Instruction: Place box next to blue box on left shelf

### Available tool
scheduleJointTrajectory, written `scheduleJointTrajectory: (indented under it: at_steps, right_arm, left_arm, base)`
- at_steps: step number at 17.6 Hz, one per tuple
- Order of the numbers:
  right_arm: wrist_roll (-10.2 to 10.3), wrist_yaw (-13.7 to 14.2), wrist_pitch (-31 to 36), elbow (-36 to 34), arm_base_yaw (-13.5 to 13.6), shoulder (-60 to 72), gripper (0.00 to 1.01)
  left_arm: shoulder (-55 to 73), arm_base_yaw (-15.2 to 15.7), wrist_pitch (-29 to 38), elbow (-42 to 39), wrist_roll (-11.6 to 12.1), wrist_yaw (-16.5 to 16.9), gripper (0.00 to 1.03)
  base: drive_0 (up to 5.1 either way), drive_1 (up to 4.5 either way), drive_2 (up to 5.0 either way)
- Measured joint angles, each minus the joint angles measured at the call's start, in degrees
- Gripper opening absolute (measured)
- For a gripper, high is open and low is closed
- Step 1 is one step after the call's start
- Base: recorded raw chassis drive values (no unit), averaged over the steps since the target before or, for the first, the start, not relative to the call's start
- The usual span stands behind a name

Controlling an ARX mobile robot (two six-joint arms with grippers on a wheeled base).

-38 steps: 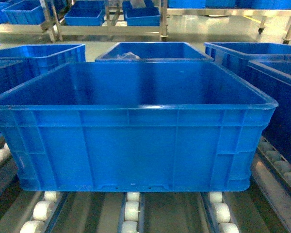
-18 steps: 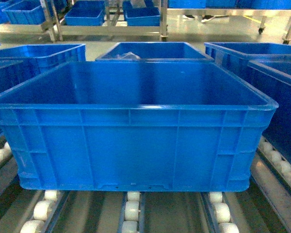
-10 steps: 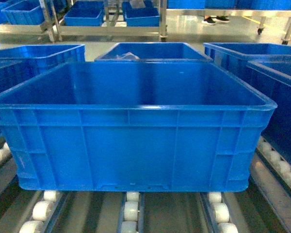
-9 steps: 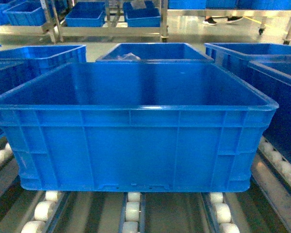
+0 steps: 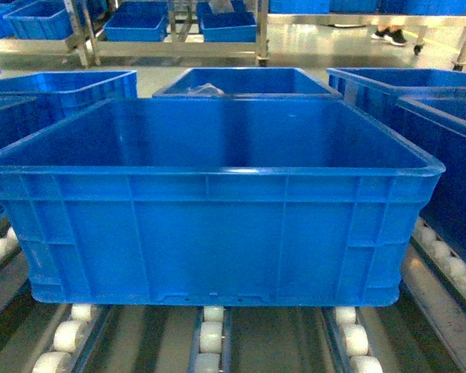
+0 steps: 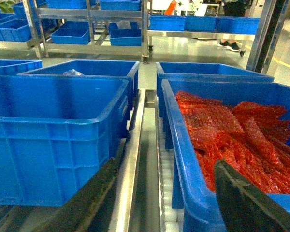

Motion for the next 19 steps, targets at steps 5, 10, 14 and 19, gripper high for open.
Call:
scheduleJointTrajectory:
  at_steps: [5,10,14,19]
  right_arm:
    - [0.02,0.00,0.02,0.00,0.00,0.00,0.97]
    - [0.02,0.00,0.02,0.00,0.00,0.00,0.98]
    - [0.02,0.00,0.02,0.00,0.00,0.00,0.98]
    - [0.02,0.00,0.02,0.00,0.00,0.00,0.98]
  left_arm:
    - [0.00,0.00,0.00,0.00,0.07,0.00,0.97]
    - [0.00,0.00,0.00,0.00,0.07,0.00,0.98]
    - [0.00,0.00,0.00,0.00,0.07,0.00,0.98]
    - [0.00,0.00,0.00,0.00,0.07,0.00,0.98]
  base:
    - [0.0,0.00,0.0]
    - [0.0,0.00,0.0]
    - [0.0,0.00,0.0]
    - [0.0,0.00,0.0]
